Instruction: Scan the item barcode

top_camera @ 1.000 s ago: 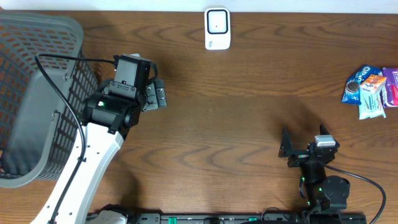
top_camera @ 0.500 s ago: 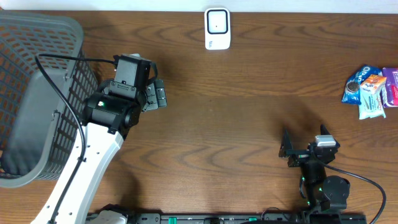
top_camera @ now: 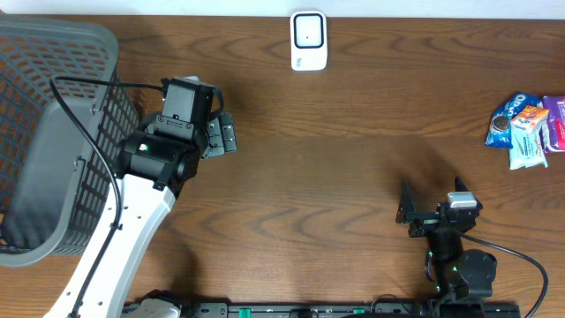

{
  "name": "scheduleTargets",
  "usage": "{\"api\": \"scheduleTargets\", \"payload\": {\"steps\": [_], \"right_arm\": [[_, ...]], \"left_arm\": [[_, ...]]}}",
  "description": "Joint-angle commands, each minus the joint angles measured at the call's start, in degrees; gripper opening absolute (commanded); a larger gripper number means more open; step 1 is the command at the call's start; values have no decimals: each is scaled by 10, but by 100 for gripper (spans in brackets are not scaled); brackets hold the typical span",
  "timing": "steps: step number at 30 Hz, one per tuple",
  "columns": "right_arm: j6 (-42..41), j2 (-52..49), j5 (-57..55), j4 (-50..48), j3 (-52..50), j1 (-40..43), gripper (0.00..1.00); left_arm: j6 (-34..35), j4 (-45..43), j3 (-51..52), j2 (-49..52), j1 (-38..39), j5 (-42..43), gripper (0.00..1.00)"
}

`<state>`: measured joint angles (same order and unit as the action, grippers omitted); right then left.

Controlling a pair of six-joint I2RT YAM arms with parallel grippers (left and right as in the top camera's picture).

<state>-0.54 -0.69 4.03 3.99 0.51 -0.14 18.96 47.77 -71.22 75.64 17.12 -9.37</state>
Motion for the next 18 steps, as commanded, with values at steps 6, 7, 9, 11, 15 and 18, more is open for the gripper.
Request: {"api": "scheduleTargets", "payload": {"steps": [6, 7, 9, 11, 15, 18], "right_arm": [[10, 4, -5, 1, -2, -3, 99], [10, 4, -5, 1, -2, -3, 99], [10, 4, -5, 1, -2, -3, 99], [10, 4, -5, 1, -2, -3, 99], [10, 4, -5, 1, -2, -3, 99], [10, 4, -5, 1, -2, -3, 99]], "left_arm": [[-11, 3, -3, 1, -1, -3, 98], [-12, 6, -3, 1, -1, -3, 98], [-11, 12, -3, 1, -1, -3, 98], [-11, 11, -3, 1, -1, -3, 98], [-11, 32, -2, -2, 0, 16, 98], [-14, 32, 23, -22, 0, 35, 98]]}}
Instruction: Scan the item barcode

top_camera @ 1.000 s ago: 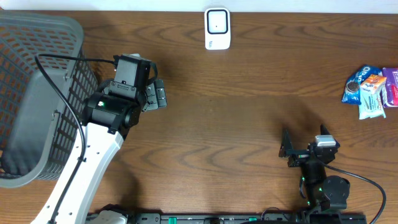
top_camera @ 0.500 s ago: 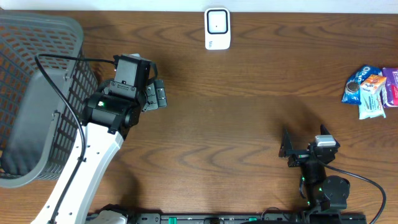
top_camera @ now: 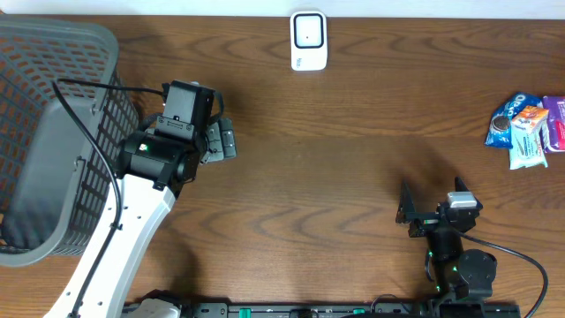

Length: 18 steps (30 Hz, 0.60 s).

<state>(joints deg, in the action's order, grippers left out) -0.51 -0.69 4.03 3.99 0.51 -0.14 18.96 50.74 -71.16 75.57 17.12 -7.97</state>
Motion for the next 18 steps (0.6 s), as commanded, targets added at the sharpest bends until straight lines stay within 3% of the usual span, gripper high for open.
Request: {"api": "scheduleTargets", "payload": {"steps": [1, 7, 11, 18], "right_arm": [[10, 4, -5, 1, -2, -3, 99], [10, 4, -5, 1, -2, -3, 99], [10, 4, -5, 1, -2, -3, 99], [10, 4, -5, 1, -2, -3, 99]], "left_arm": [[-21, 2, 33, -29, 0, 24, 98], [-83, -24, 123, -102, 0, 35, 98], [-143, -111, 222, -187, 0, 93, 98], [-143, -201, 366, -327, 0, 95, 98]]}}
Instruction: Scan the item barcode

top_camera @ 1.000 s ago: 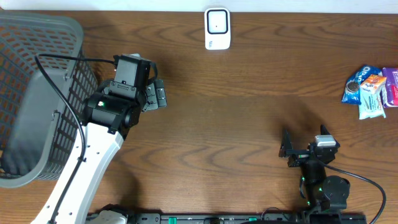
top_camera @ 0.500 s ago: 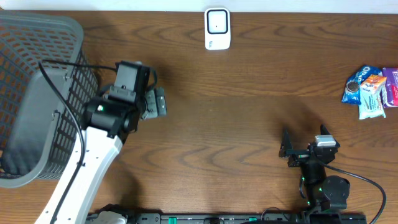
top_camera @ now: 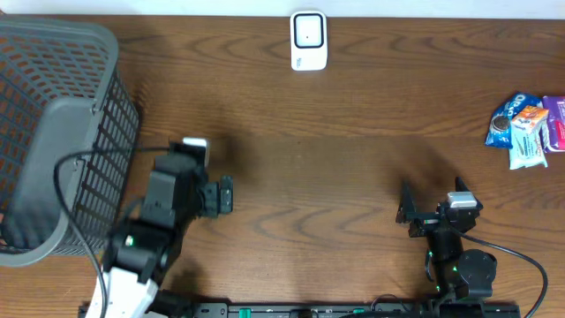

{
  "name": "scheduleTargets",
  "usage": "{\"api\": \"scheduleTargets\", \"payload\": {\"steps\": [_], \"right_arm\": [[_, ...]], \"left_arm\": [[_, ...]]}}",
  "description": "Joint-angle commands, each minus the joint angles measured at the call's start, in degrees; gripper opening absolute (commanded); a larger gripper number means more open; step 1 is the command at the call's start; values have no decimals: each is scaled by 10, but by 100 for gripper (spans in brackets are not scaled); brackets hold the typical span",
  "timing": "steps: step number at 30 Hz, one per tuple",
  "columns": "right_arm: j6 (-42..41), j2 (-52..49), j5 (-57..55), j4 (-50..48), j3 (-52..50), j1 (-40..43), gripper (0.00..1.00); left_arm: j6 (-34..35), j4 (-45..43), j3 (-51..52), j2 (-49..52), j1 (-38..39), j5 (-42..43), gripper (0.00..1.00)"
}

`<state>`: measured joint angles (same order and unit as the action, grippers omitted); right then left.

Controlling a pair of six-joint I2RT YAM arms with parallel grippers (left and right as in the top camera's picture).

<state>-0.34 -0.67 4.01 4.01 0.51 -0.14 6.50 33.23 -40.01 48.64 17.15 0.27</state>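
The white barcode scanner [top_camera: 309, 40] lies at the far middle of the table. Several snack packets [top_camera: 525, 122] sit in a heap at the right edge. My left gripper [top_camera: 224, 195] is low at the near left, pointing right; its fingers look shut with nothing in them. Far from both scanner and packets, my right gripper [top_camera: 407, 210] rests at the near right, its fingers apart and empty.
A large grey mesh basket [top_camera: 53, 132] fills the left side, just left of my left arm. Brown wood table [top_camera: 353, 150] runs between the scanner, the packets and both arms.
My left arm has pulled back towards the near edge; its gripper went from beside the basket's right wall to lower on the table. The right arm has not moved.
My left arm stood stretched out beside the basket with its gripper empty at both earlier moments, shifting only slightly. Now it is drawn back near the front edge. Scanner, packets and right arm stayed where they were.
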Motion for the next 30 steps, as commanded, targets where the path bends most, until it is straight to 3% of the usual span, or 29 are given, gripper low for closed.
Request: {"api": "scheduleTargets", "payload": {"steps": [1, 8, 19, 30], "right_arm": [[8, 4, -5, 1, -2, -3, 99], [8, 4, -5, 1, -2, -3, 99], [8, 4, -5, 1, -2, -3, 99], [8, 4, -5, 1, -2, -3, 99]], "left_arm": [[-23, -45, 80, -85, 0, 13, 98], [-27, -133, 224, -269, -1, 12, 98], [-29, -261, 338, -395, -5, 12, 98], [-29, -352, 398, -483, -76, 45, 98]]}}
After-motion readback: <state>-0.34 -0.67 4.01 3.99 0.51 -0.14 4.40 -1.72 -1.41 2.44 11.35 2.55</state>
